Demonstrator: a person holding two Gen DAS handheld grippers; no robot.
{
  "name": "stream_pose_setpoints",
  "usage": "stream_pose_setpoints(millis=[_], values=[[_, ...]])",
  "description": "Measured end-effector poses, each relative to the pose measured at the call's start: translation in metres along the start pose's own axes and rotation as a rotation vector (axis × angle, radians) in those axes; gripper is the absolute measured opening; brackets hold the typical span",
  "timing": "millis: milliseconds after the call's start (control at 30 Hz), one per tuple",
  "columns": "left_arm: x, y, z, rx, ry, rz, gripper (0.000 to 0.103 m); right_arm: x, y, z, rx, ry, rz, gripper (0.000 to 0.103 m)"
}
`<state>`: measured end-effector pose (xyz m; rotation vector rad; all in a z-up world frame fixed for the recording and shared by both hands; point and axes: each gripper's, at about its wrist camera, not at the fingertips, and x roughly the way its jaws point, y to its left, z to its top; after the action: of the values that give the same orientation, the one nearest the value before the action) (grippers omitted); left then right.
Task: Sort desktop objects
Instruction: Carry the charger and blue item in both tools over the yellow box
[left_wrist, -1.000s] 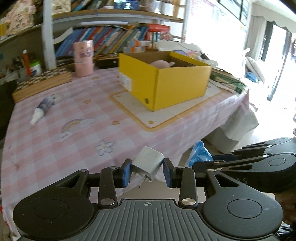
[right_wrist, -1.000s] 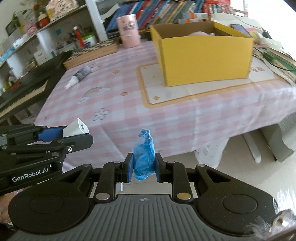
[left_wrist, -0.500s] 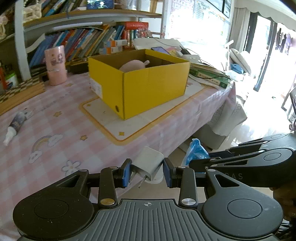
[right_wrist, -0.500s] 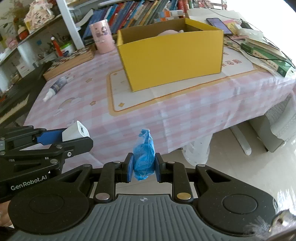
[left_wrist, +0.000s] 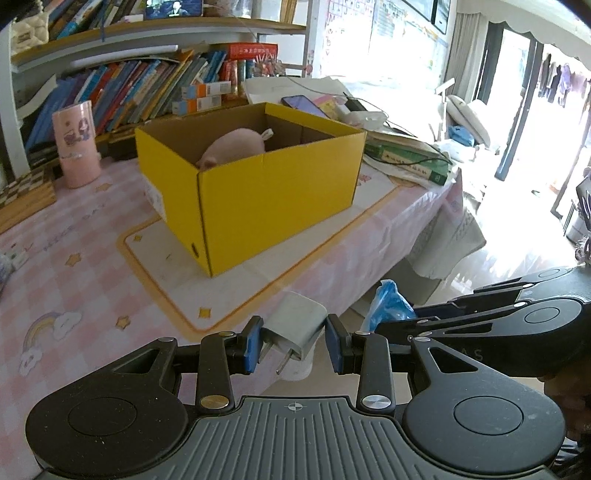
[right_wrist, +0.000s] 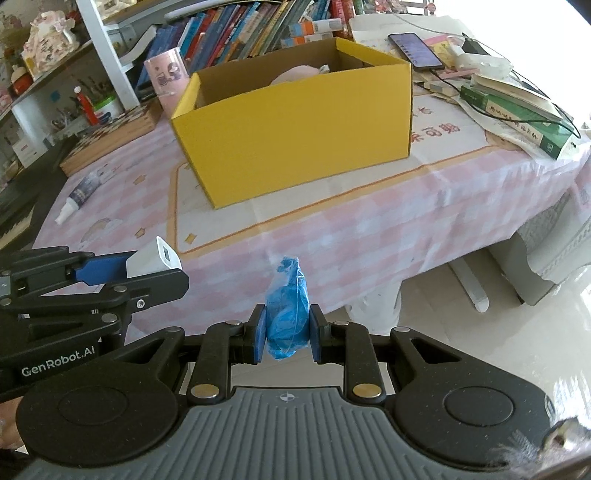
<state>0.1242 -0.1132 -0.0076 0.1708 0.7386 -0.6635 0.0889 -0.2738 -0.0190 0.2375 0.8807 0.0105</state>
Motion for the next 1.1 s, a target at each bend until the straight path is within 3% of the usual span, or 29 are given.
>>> stream_pose_setpoints(millis=[333, 600, 800, 1100], values=[[0.022, -0.013, 0.035, 0.025, -0.059, 0.023, 0.034, 0.014, -0.028, 0.036, -0.032, -0.014, 0.025, 0.021], [0.024, -0.023, 0.074, 0.021, -0.153, 0.089, 0.034, 0.006, -0.044, 0.081, -0.106, -0.129, 0.069, 0.021], [0.027, -0.022, 0.105, -0.039, -0.223, 0.135, 0.034, -0.002, -0.056, 0.126, -0.149, -0.222, 0.106, 0.021], [0.047, -0.009, 0.132, -0.085, -0.260, 0.210, 0.034, 0.004, -0.074, 0.174, -0.185, -0.291, 0.120, 0.021]])
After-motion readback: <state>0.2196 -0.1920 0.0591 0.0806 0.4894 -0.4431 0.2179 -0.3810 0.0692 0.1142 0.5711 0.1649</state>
